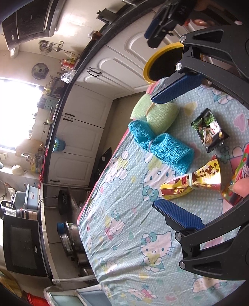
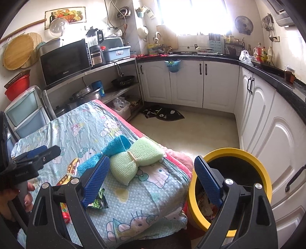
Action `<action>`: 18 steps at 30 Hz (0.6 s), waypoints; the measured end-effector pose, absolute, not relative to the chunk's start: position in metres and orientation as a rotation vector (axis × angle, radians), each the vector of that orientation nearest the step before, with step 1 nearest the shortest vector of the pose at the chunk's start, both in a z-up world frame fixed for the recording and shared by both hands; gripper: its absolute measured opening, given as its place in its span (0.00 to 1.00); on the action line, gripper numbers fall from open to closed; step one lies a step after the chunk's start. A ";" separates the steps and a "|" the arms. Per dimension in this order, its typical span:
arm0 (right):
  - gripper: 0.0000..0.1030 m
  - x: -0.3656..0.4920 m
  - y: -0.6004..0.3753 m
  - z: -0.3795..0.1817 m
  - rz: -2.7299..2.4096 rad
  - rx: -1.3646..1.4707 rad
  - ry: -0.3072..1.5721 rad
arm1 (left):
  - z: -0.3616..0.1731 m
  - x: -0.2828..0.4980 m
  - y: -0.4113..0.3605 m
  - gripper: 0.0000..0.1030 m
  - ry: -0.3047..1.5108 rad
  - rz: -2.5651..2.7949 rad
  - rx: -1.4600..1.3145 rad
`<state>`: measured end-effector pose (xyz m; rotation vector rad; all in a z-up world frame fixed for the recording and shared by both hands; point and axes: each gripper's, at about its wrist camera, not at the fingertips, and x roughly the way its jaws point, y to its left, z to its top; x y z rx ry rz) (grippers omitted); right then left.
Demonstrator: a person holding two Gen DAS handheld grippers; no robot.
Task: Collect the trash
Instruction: 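Move both open tools back toward the blue scrubber and green sponge, then grasp the green mesh sponge with the right tool while the left tool grasps the blue scrubber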
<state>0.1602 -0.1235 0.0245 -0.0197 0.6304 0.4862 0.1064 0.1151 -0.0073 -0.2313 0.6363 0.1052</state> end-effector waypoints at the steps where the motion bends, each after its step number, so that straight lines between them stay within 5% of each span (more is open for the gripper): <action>1: 0.85 0.162 -0.122 0.024 0.487 -0.019 0.631 | -0.009 0.108 0.116 0.89 0.640 0.105 -0.227; 18: 0.85 0.204 -0.095 -0.005 0.503 -0.005 0.738 | -0.036 0.142 0.118 0.88 0.761 0.037 -0.134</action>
